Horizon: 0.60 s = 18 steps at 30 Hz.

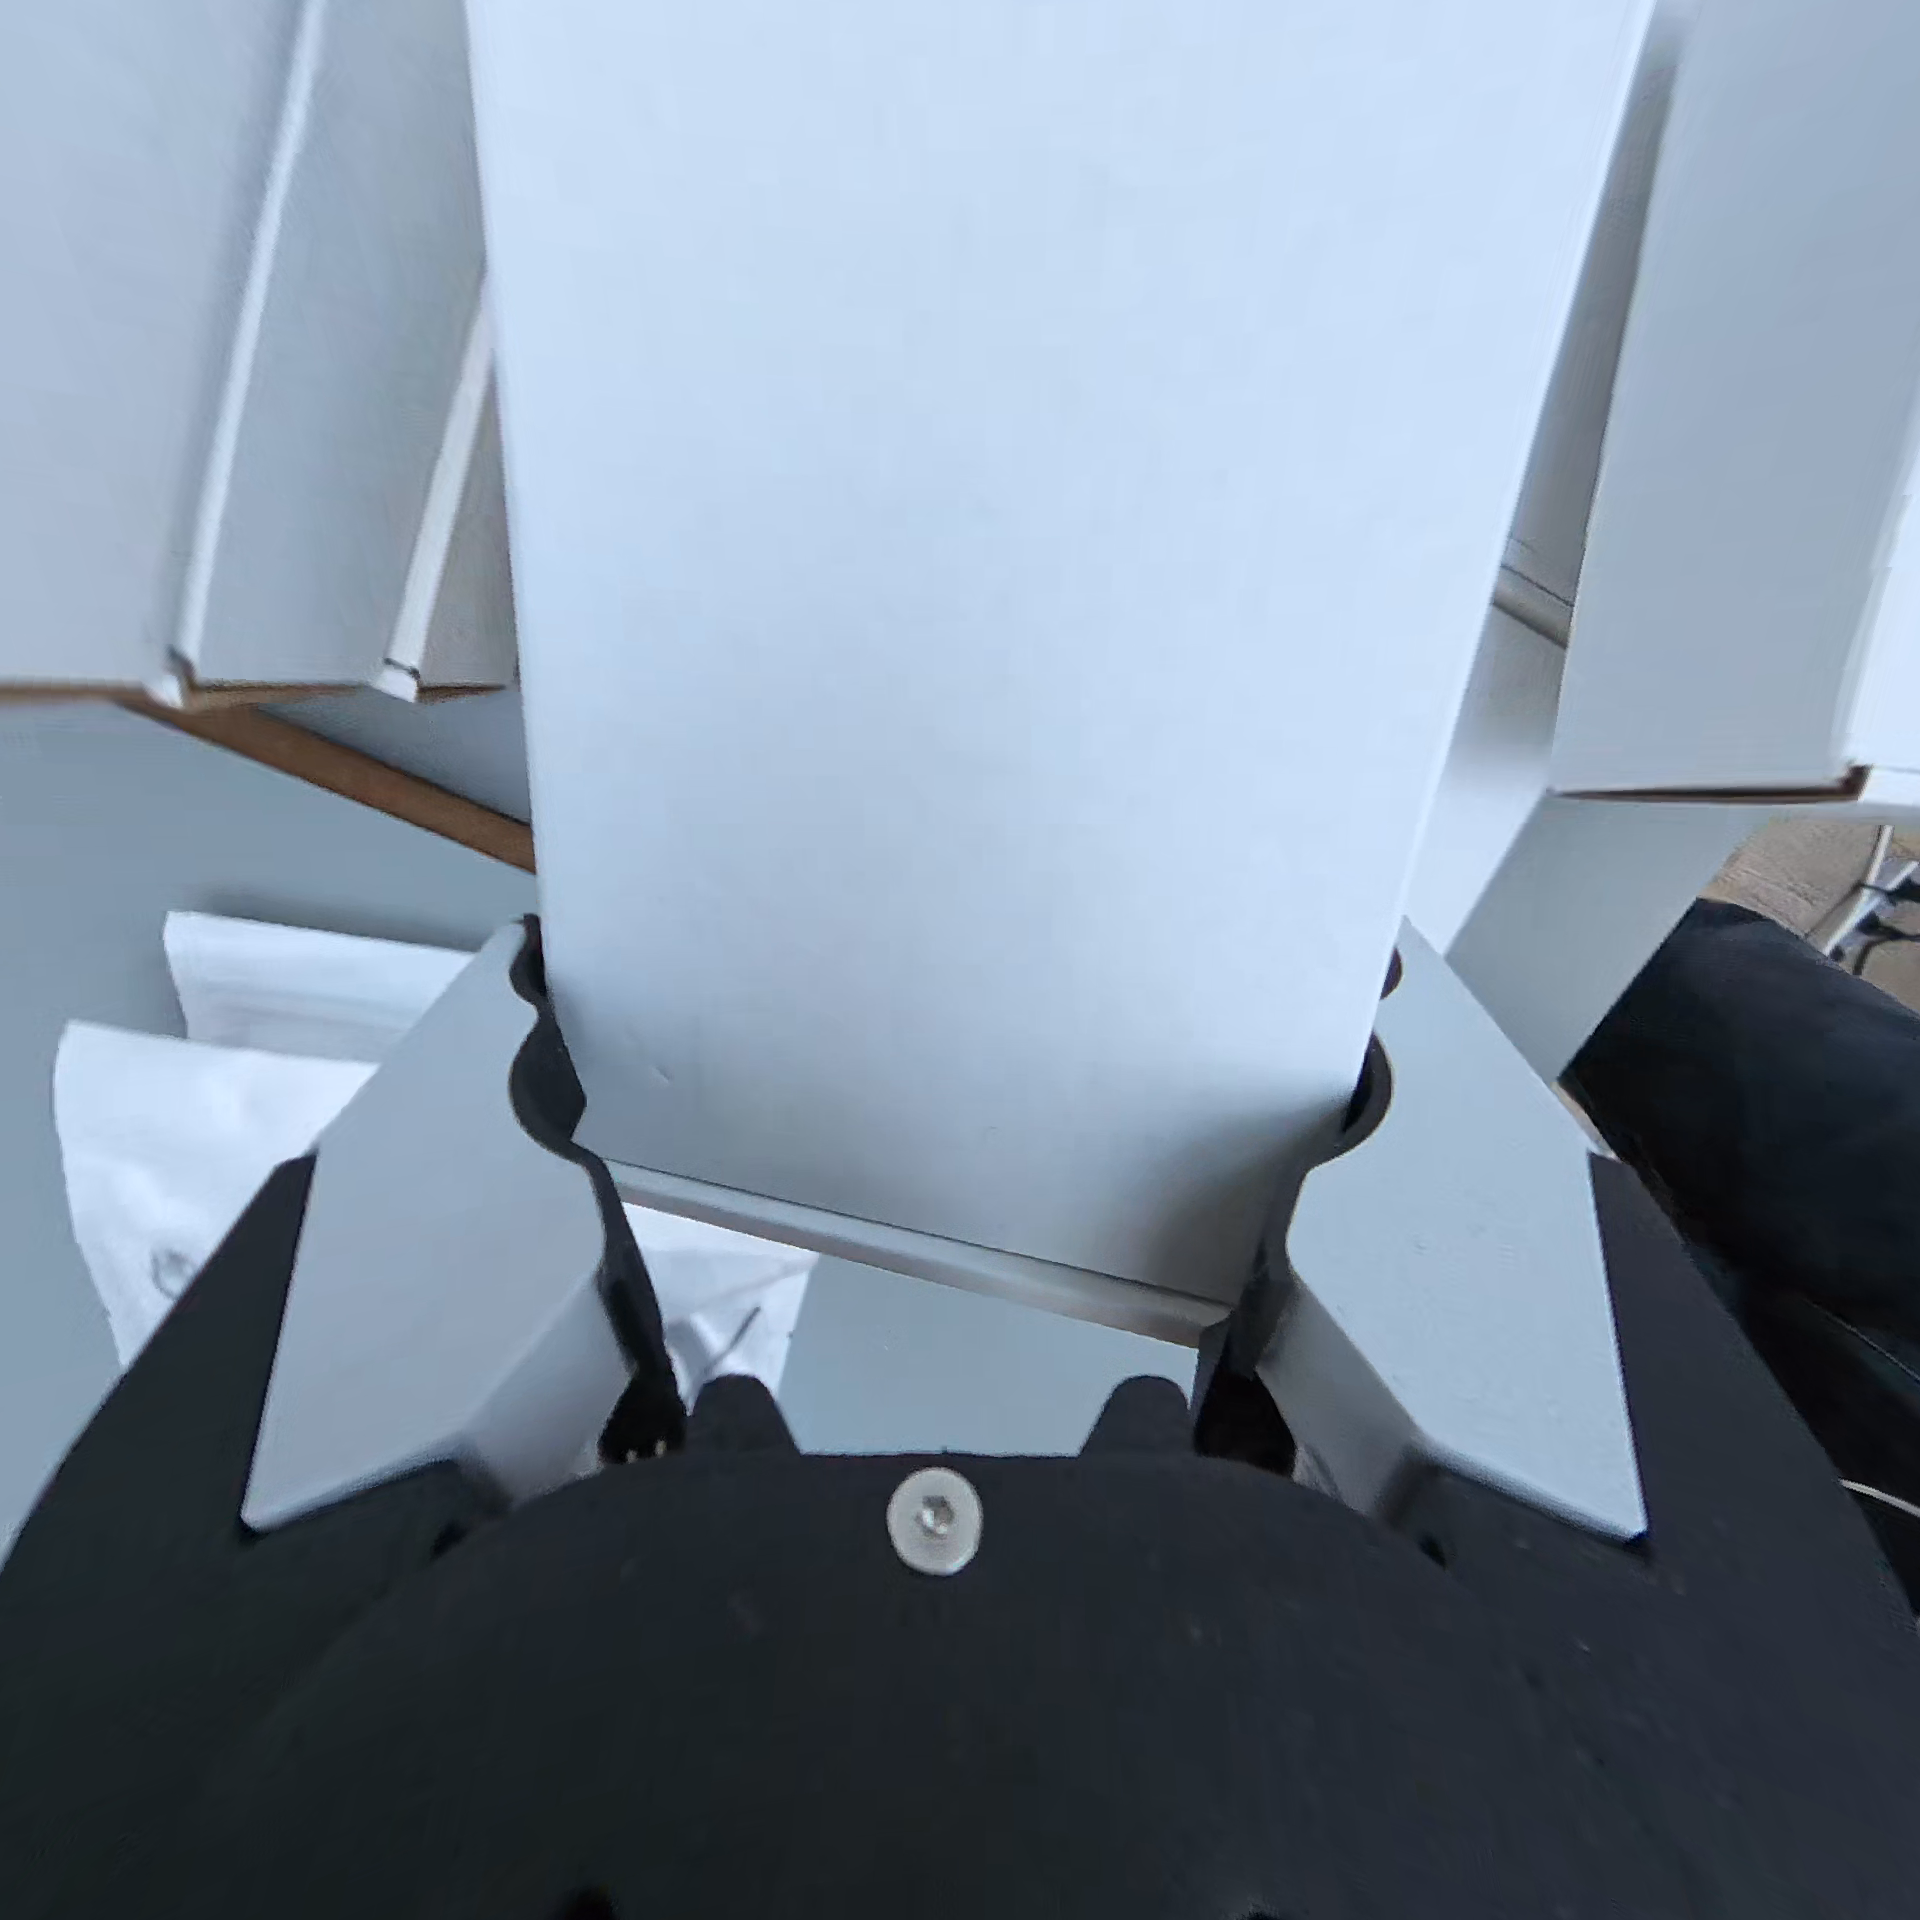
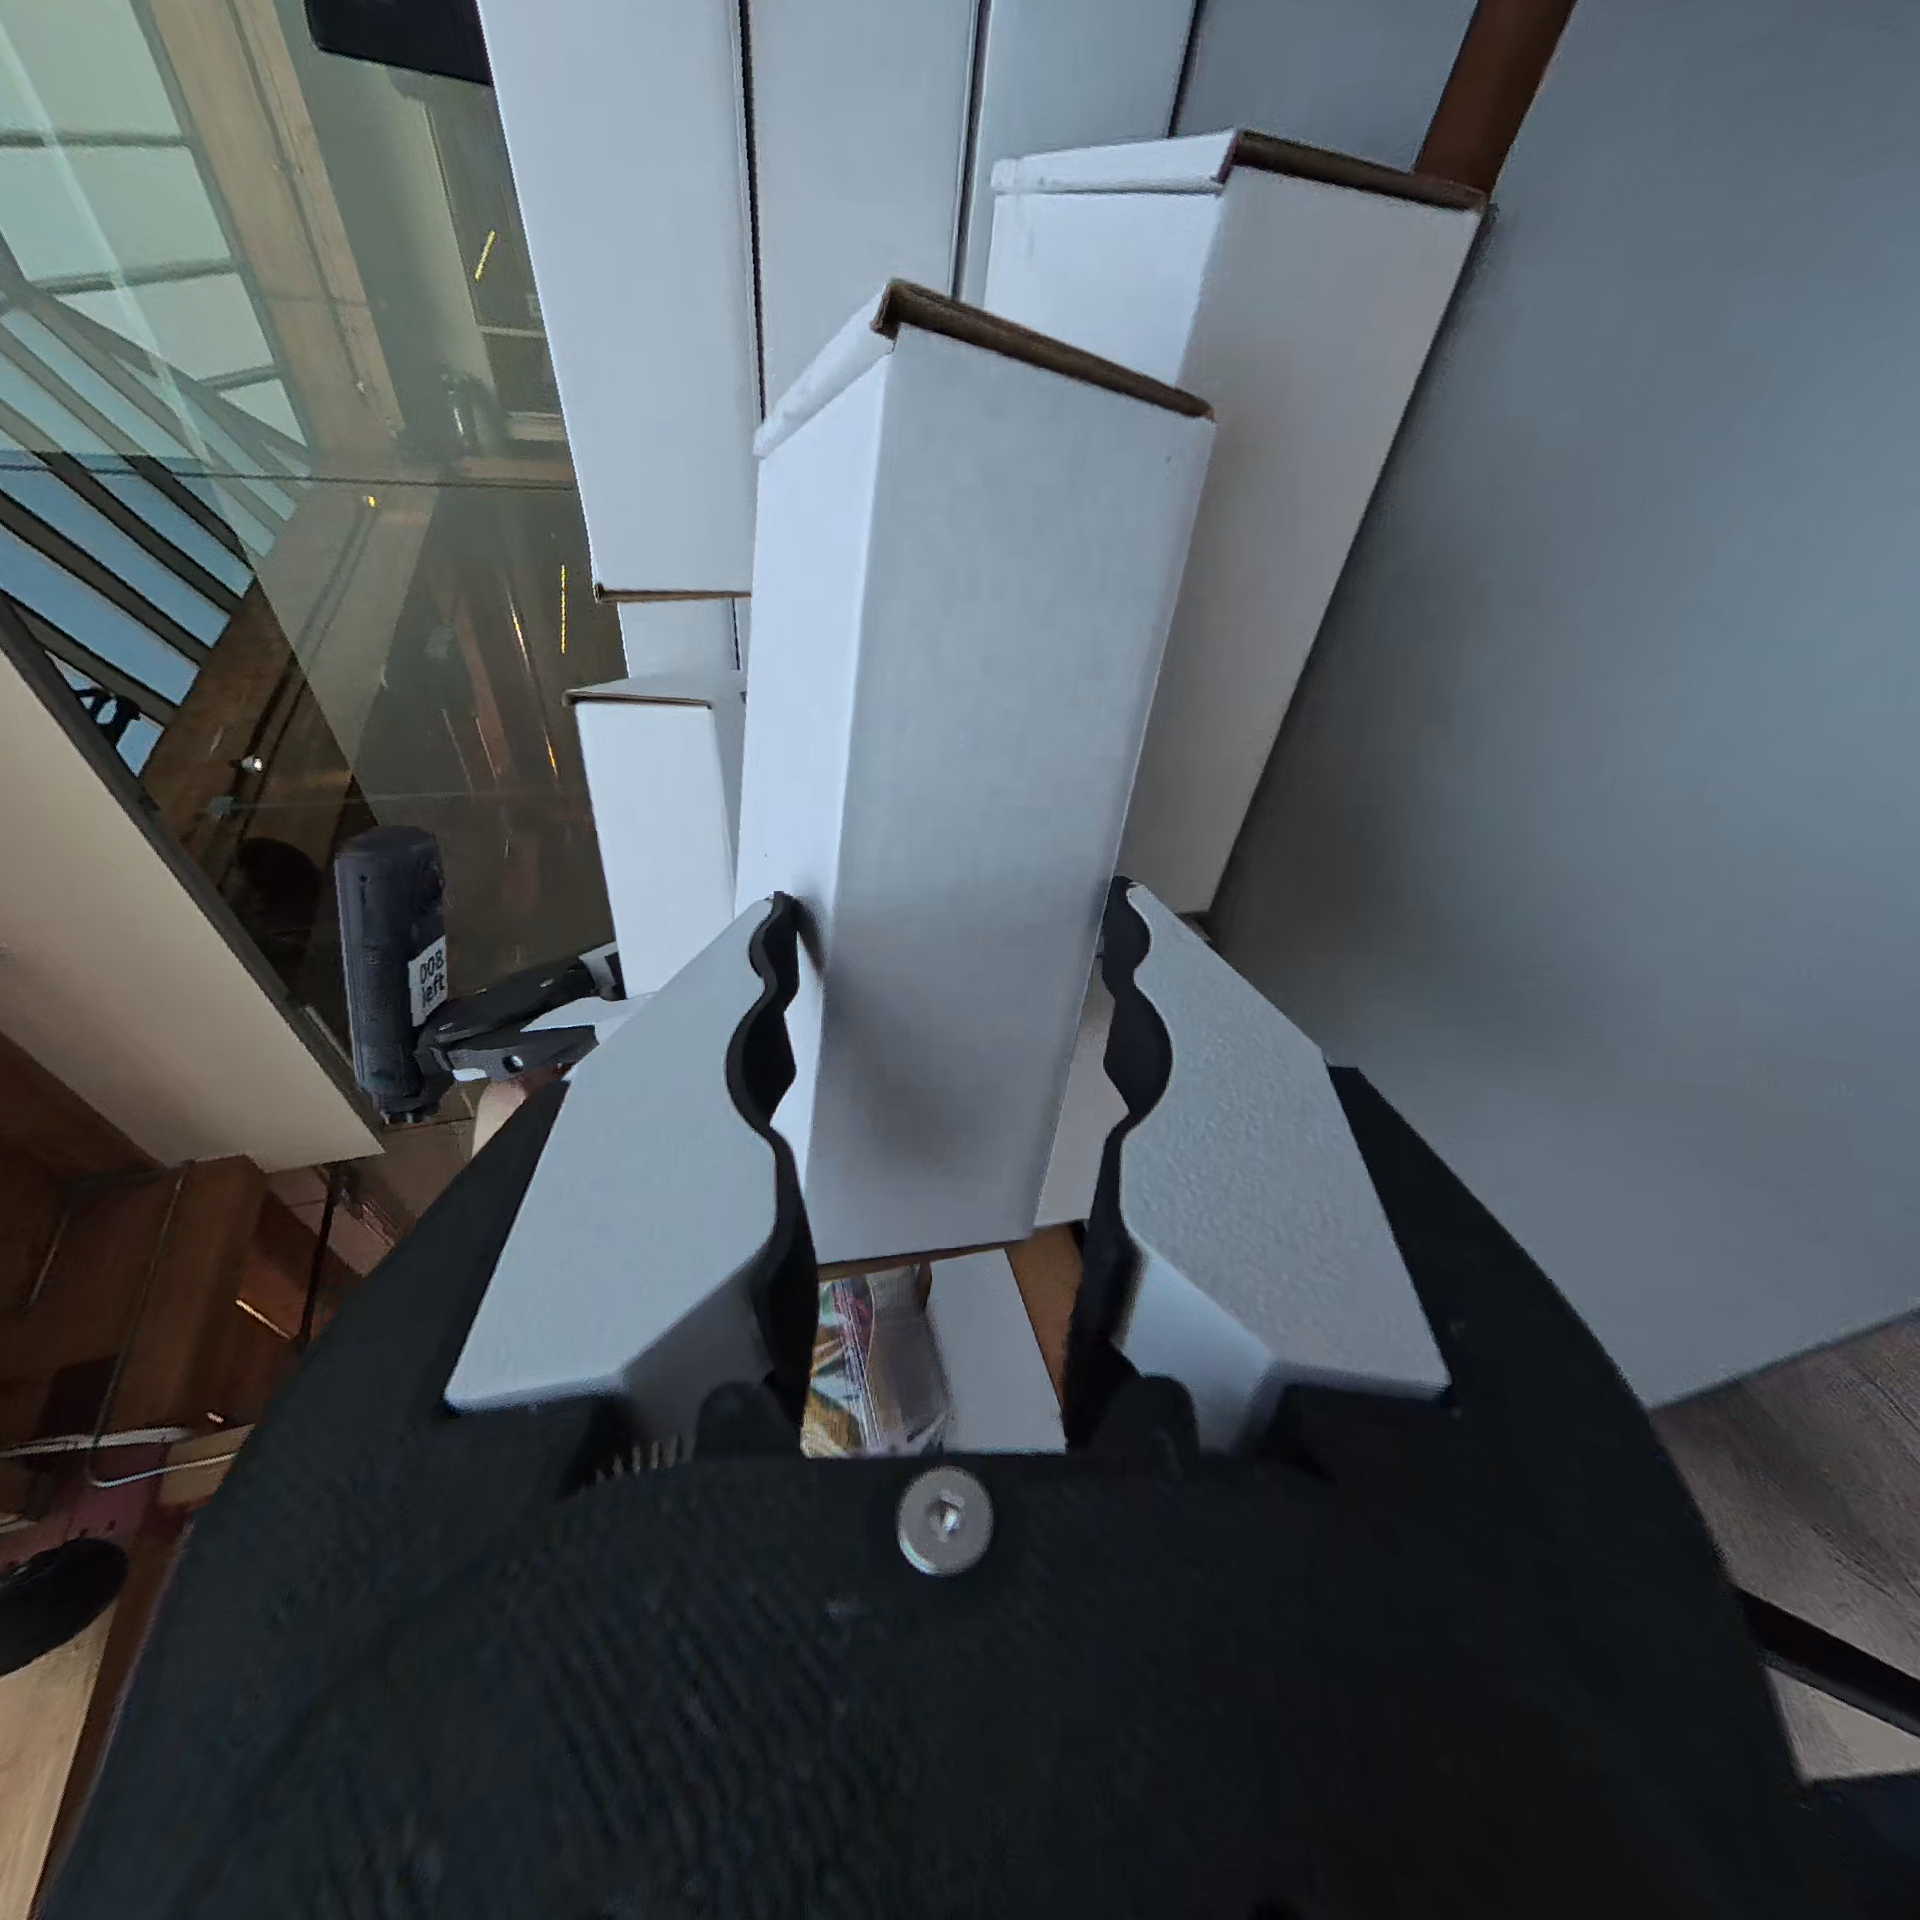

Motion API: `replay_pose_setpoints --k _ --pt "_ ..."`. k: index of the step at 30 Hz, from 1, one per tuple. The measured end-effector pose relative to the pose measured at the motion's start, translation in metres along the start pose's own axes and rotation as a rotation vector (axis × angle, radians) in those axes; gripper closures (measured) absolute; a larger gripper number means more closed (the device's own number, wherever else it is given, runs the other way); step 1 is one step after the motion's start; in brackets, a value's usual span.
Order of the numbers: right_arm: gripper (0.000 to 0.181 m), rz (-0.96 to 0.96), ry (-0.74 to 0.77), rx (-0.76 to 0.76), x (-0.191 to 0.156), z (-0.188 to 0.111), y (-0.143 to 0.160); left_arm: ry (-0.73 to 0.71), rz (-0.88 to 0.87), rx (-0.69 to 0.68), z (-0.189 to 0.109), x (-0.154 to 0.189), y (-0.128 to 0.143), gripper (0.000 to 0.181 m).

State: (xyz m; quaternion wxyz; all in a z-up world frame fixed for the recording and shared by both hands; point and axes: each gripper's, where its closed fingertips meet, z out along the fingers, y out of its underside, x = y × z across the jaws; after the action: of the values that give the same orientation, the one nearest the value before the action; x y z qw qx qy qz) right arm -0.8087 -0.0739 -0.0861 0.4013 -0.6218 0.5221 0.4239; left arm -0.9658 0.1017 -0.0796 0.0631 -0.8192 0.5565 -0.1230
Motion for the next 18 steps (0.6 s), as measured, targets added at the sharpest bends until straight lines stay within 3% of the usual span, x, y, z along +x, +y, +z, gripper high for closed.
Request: replay_pose_setpoints --k 3,8,9,11,14,15,17,18 --pt "0.122 0.015 -0.034 -0.056 0.009 -0.010 0.010 -0.090 -0.017 -0.035 -0.002 0.027 0.039 0.034" --pt "0.123 -0.023 -0.083 -0.231 0.019 -0.002 0.030 -0.108 -0.067 -0.083 0.035 0.074 0.083 0.029" --pt "0.124 -0.062 -0.104 -0.238 0.017 -0.002 0.030 -0.101 -0.064 -0.067 0.034 0.077 0.082 0.028" --pt "0.109 -0.077 -0.154 -0.242 0.010 0.001 0.029 -0.042 -0.097 0.030 0.022 0.075 0.071 0.031" --pt "0.101 -0.060 -0.168 -0.238 0.011 0.009 0.031 0.074 -0.190 0.166 0.003 0.050 0.057 0.032" --pt "0.103 -0.056 -0.163 -0.244 0.013 0.011 0.032 0.125 -0.223 0.194 0.000 0.041 0.054 0.038" --pt "0.122 -0.052 -0.159 -0.249 0.016 0.013 0.033 0.296 -0.298 0.245 0.001 0.033 0.045 0.071" --pt "0.123 -0.029 -0.170 -0.256 0.016 0.013 0.034 0.410 -0.344 0.250 0.003 0.036 0.041 0.081"
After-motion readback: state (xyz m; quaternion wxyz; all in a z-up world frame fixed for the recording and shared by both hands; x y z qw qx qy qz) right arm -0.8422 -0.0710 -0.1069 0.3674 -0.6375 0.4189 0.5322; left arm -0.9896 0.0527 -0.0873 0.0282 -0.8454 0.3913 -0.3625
